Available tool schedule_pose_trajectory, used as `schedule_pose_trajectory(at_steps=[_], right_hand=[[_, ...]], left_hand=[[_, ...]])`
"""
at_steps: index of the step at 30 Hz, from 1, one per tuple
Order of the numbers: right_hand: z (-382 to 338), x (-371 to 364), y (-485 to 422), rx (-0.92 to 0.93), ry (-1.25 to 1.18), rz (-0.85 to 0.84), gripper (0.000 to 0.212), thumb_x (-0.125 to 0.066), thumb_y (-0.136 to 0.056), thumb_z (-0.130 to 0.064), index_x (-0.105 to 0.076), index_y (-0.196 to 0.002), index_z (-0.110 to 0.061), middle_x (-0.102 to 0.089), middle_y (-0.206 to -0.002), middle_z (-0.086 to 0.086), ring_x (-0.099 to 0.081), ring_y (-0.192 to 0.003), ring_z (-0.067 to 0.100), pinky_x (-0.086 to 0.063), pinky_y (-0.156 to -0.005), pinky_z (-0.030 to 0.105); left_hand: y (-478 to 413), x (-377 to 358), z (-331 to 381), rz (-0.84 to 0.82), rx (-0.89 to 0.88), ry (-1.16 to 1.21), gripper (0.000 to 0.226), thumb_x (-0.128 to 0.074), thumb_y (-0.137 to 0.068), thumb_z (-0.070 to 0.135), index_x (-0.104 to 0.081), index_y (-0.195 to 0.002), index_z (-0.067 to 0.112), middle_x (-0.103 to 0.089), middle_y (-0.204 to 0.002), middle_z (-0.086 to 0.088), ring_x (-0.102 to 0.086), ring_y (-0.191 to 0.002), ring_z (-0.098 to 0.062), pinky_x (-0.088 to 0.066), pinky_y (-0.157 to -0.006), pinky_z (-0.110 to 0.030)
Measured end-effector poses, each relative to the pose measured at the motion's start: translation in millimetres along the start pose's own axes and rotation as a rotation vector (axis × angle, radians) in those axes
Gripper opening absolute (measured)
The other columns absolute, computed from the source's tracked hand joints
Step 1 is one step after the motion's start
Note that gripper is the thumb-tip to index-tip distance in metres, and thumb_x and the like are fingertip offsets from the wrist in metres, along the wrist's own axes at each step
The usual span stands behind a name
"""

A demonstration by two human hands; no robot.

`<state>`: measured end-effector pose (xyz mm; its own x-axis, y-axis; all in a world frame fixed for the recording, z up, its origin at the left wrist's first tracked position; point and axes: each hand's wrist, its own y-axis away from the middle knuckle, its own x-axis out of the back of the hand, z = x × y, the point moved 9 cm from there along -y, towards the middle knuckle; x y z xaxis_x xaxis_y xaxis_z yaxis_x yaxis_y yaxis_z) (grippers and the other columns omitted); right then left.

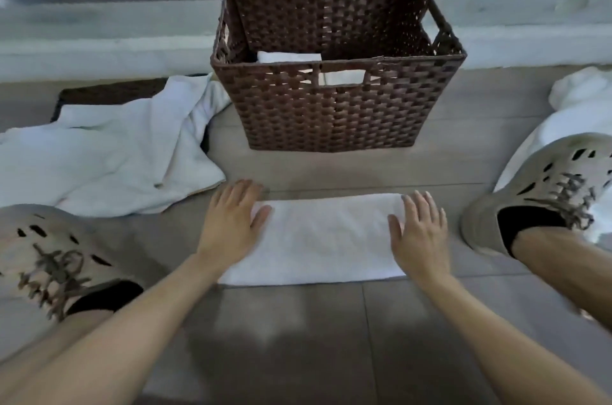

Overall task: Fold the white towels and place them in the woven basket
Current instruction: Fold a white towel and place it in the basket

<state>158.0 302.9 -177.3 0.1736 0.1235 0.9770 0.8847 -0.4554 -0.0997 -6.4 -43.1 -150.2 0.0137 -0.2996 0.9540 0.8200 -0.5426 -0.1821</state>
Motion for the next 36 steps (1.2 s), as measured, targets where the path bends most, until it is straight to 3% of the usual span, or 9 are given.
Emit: schedule_pose_trajectory(at_steps=[3,7,10,13,16,20,27,32,36], right_hand=[[-25.7,-25.6,-0.1,0.148,-0.028,-0.129,0.063,-0.03,-0.112,-0.055,-0.026,-0.168,-0.025,-0.013,-0.178,0.005,-0.002,-0.166,0.024,-0.007,-0.133,0.054],[-20.8,-51.6,0.1,0.195,-0.031,-0.239,0.068,-0.027,-0.111,-0.06,-0.016,-0.17,-0.03,-0.003,-0.179,0.001,0.007,-0.165,0.02,-0.006,-0.133,0.054],[-9.7,-32.8,-9.2,0.091,-0.195,-0.133,0.061,-0.032,-0.113,-0.049,-0.028,-0.167,-0.021,-0.024,-0.175,0.003,-0.012,-0.164,0.022,-0.017,-0.131,0.054],[18.0,-19.8,-28.8,-0.098,-0.273,-0.037,0.053,-0.046,-0.111,-0.038,-0.045,-0.157,-0.013,-0.053,-0.156,0.009,-0.04,-0.15,0.033,-0.038,-0.118,0.055],[30.6,-22.6,-50.2,-0.168,-0.256,-0.133,0.031,-0.06,-0.102,-0.024,-0.066,-0.131,-0.015,-0.065,-0.126,0.01,-0.052,-0.128,0.038,-0.045,-0.104,0.051],[24.0,3.6,-65.8,-0.105,-0.316,-0.034,0.013,-0.065,-0.097,-0.015,-0.067,-0.11,-0.014,-0.06,-0.112,0.008,-0.055,-0.113,0.035,-0.047,-0.095,0.046],[15.7,-7.1,-62.4,-0.313,-0.301,-0.173,0.054,-0.062,-0.099,-0.056,-0.057,-0.133,-0.013,-0.064,-0.128,0.01,-0.056,-0.124,0.034,-0.051,-0.101,0.048],[31.6,-17.8,-15.2,-0.574,-0.257,-0.328,0.078,-0.068,-0.078,-0.08,-0.055,-0.11,-0.01,-0.067,-0.107,0.007,-0.062,-0.109,0.034,-0.054,-0.09,0.044],[30.6,-25.9,-13.7,-0.685,-0.422,-0.584,0.07,-0.082,-0.075,-0.068,-0.068,-0.105,-0.007,-0.071,-0.104,0.003,-0.067,-0.099,0.027,-0.051,-0.073,0.037]], left_hand=[[20.5,-40.1,33.3,-0.162,-0.044,-0.094,0.066,-0.033,-0.111,0.063,-0.038,-0.166,0.027,-0.03,-0.175,-0.013,-0.023,-0.164,-0.034,-0.02,-0.13,-0.06],[62.1,-65.2,15.6,-0.222,0.132,-0.137,0.073,-0.022,-0.109,0.07,-0.019,-0.172,0.033,-0.011,-0.18,-0.01,-0.003,-0.168,-0.03,-0.003,-0.134,-0.058],[47.3,-43.0,21.3,-0.077,0.194,-0.058,0.062,-0.035,-0.111,0.054,-0.042,-0.162,0.021,-0.04,-0.168,-0.015,-0.029,-0.16,-0.036,-0.014,-0.132,-0.059],[6.7,-29.2,24.2,0.024,0.199,0.039,0.046,-0.042,-0.107,0.045,-0.065,-0.136,0.017,-0.067,-0.131,-0.01,-0.059,-0.126,-0.037,-0.036,-0.119,-0.054],[-18.3,-43.4,13.7,-0.074,0.186,0.076,0.028,-0.055,-0.102,0.035,-0.073,-0.112,0.016,-0.067,-0.11,-0.009,-0.061,-0.107,-0.039,-0.046,-0.102,-0.051],[-18.4,-44.0,2.1,-0.076,0.218,0.199,0.008,-0.06,-0.1,0.02,-0.064,-0.098,0.014,-0.064,-0.1,-0.008,-0.058,-0.099,-0.036,-0.049,-0.088,-0.047],[2.7,-40.1,-16.1,0.085,0.313,0.273,0.004,-0.064,-0.096,0.01,-0.062,-0.099,0.012,-0.061,-0.102,-0.006,-0.059,-0.097,-0.034,-0.052,-0.087,-0.05],[13.9,-24.7,25.9,0.211,0.197,0.046,0.028,-0.059,-0.101,0.013,-0.067,-0.128,0.012,-0.059,-0.143,-0.016,-0.049,-0.143,-0.04,-0.028,-0.125,-0.058],[32.6,-70.4,99.7,-0.142,-0.025,-0.076,0.064,-0.03,-0.112,0.057,-0.026,-0.171,0.033,-0.014,-0.18,-0.009,-0.008,-0.167,-0.031,-0.01,-0.132,-0.06]])
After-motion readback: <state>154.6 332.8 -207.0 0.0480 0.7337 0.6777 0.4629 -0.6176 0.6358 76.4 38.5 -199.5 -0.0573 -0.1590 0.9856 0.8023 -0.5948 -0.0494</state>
